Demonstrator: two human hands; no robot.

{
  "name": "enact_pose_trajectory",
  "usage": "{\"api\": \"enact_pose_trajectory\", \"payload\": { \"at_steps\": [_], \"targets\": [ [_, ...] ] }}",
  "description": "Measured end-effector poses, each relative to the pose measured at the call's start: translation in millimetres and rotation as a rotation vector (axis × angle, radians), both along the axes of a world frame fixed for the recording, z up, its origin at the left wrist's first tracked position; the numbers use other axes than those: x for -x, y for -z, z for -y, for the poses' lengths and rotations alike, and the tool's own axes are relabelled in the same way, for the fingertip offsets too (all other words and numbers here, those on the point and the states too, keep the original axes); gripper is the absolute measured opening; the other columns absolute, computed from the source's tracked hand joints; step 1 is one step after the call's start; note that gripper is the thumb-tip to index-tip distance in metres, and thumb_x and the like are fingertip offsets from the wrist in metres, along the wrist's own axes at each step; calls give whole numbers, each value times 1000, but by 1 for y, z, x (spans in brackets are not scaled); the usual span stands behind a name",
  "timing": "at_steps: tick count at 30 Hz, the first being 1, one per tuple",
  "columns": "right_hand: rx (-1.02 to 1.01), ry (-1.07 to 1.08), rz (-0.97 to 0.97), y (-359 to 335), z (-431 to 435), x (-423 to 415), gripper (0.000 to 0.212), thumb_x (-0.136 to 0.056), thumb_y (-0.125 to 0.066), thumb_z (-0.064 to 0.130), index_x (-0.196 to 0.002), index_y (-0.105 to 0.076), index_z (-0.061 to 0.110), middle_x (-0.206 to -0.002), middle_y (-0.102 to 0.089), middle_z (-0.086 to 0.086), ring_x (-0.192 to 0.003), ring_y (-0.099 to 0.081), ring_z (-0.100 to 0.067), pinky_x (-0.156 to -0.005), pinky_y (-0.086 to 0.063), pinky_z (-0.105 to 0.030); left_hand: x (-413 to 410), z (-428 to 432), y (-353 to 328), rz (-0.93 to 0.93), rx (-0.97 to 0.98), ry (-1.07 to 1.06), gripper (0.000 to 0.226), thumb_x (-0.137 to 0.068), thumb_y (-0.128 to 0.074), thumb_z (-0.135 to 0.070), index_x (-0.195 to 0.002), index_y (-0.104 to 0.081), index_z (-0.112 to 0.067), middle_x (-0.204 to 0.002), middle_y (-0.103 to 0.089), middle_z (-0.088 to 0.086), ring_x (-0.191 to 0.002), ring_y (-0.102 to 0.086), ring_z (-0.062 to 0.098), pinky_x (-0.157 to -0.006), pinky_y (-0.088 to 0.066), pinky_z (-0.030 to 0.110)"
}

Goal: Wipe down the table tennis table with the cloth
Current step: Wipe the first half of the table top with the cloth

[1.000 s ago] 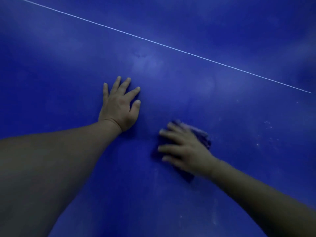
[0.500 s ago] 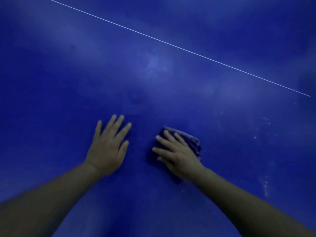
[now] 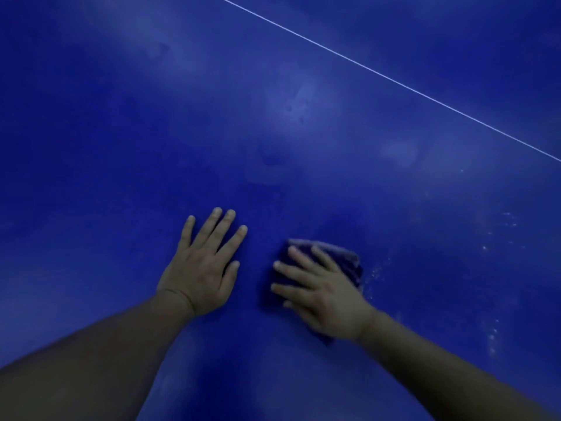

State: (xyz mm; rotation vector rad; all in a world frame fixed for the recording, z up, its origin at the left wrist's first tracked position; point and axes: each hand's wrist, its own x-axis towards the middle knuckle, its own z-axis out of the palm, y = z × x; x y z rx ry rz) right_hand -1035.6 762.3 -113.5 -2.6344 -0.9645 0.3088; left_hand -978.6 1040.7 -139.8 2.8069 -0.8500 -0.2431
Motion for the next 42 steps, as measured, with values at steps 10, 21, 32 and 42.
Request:
{"api": "enact_pose_trajectory", "payload": {
  "at_steps": [10, 21, 32, 42],
  "targets": [
    [27, 617, 81, 8, -36, -101, 37, -102, -50, 30, -136, -62, 19, -152, -49, -6, -148, -30, -37, -117, -21, -60, 1, -4, -3, -58, 34, 4, 66, -95, -35, -44, -154, -37, -14, -165, -21, 12, -154, -11, 29, -120, -10, 64],
    [72, 689, -107, -10, 31, -69, 41, -108, -41, 35, -146, -52, 26, -161, -36, 2, -155, -13, -30, -119, -12, -62, -7, -11, -15, -266, 75, -15, 75, -91, -18, -58, -159, -21, -26, -169, 2, -3, -152, 19, 11, -122, 17, 46],
    [-25, 148, -177, -11, -32, 85, 39, -106, -42, 37, -137, -61, 25, -155, -45, 6, -154, -20, -24, -124, -11, -52, 137, -60, -4, -69, -82, 24, 65, -98, -30, -46, -155, -35, -15, -166, -18, 13, -154, -11, 31, -118, -14, 65],
    [6, 706, -47, 1, -61, 45, 43, -103, -39, 33, -136, -62, 19, -153, -48, -3, -151, -24, -36, -117, -16, -61, 134, -65, -7, -88, -33, 46, 64, -99, -30, -45, -156, -32, -15, -166, -16, 15, -155, -7, 32, -120, -10, 64]
  ]
}}
